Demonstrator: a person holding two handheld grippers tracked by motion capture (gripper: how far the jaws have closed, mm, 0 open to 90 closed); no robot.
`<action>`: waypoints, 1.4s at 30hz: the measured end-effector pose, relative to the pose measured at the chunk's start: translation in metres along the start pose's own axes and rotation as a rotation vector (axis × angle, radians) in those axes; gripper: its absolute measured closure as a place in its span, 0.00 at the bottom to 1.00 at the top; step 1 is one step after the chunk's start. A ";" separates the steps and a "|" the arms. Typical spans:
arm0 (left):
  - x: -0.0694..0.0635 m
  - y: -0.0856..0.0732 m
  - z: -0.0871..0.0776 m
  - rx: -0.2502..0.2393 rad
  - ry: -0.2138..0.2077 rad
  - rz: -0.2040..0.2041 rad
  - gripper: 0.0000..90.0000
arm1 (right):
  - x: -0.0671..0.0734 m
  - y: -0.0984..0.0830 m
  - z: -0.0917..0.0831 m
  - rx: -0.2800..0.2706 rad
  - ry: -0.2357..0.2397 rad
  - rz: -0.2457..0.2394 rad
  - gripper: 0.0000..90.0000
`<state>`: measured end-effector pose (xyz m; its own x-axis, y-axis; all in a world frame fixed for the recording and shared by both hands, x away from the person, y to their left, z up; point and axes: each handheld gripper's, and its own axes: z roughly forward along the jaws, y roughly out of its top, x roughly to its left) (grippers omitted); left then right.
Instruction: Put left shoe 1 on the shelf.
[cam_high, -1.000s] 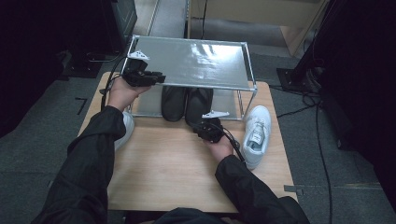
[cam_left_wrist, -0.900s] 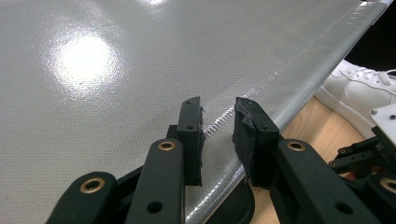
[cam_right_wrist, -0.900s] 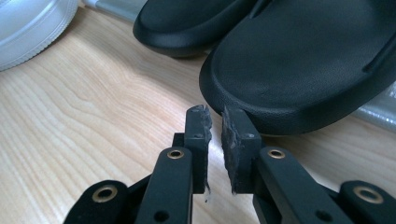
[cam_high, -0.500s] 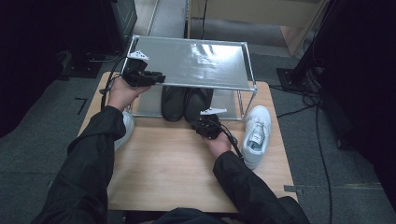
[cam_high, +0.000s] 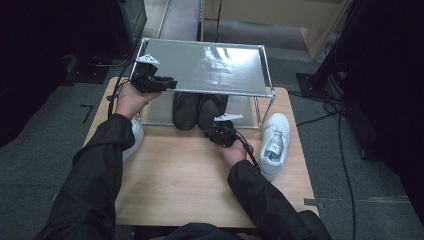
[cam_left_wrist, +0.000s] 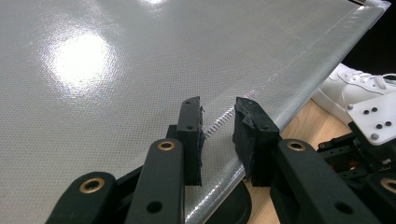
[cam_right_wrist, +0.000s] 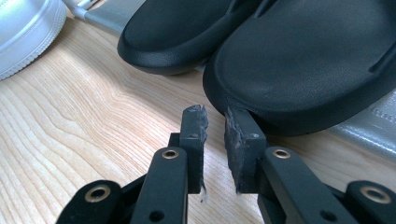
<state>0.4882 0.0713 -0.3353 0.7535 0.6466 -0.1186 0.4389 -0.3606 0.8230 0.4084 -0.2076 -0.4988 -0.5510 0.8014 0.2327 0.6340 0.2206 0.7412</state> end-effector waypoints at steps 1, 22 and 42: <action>0.000 0.000 0.000 0.000 0.000 -0.001 0.81 | 0.000 0.000 0.000 0.001 0.003 0.006 0.84; -0.003 0.005 -0.013 -0.001 -0.021 -0.074 0.66 | 0.013 -0.010 -0.043 -0.004 0.103 -0.077 0.68; -0.045 0.011 -0.022 0.019 -0.090 -0.030 0.60 | 0.013 -0.036 -0.091 -0.057 0.141 -0.126 0.63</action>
<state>0.4481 0.0529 -0.3090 0.7808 0.5943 -0.1929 0.4704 -0.3558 0.8076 0.3294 -0.2550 -0.4650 -0.6970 0.6830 0.2185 0.5257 0.2794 0.8035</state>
